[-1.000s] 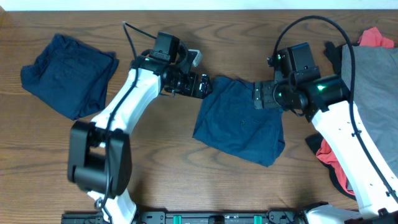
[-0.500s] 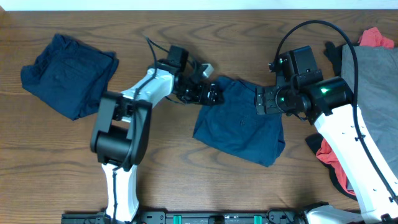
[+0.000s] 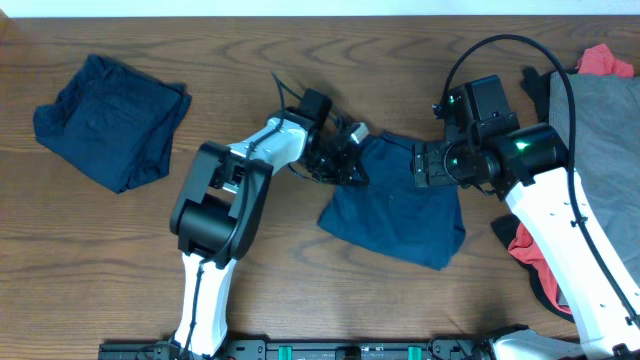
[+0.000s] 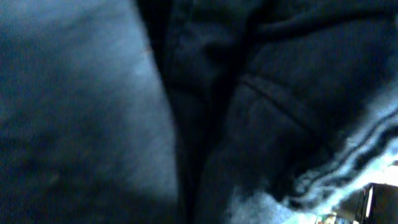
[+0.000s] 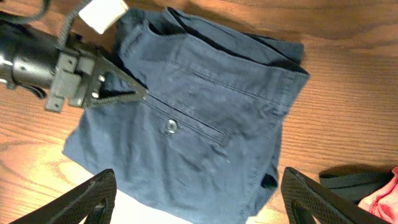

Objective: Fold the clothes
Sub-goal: 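Carry the folded navy shorts left with the left gripper onto the navy pile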

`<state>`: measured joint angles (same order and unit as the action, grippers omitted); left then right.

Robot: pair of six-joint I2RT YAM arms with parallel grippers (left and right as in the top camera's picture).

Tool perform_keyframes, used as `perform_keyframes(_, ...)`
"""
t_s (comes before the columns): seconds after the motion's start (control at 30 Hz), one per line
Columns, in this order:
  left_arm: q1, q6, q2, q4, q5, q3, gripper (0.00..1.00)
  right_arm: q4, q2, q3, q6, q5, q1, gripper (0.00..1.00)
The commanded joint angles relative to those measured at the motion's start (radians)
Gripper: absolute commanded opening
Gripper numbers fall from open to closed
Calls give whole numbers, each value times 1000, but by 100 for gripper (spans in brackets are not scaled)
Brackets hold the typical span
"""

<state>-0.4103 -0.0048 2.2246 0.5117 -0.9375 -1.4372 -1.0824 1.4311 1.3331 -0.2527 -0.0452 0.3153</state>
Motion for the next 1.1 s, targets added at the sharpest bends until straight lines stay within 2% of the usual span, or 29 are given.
perform_keyframes(0.0,73,-53,-86,4,127,-46,6,-7,-18,4,-4,16,10,81)
perform_keyframes(0.23,248,-96,-352,2,427,-66,6,-15,-18,4,-5,34,10,81)
perform_keyframes(0.33,356,-102,-451,-18,504,-82,6,-19,-18,4,-5,34,10,81)
perform_keyframes(0.5,566,-145,-543,-153,504,-94,6,-24,-18,4,-5,34,10,79)
perform_keyframes(0.67,718,-193,-531,-261,501,-94,6,-27,-18,4,-5,34,10,79)
perform_keyframes(0.83,782,-200,-489,-320,500,-94,6,-27,-18,4,-23,34,10,79)
perform_keyframes(1.07,791,-209,-457,-400,501,-94,6,-26,-18,4,-25,34,10,78)
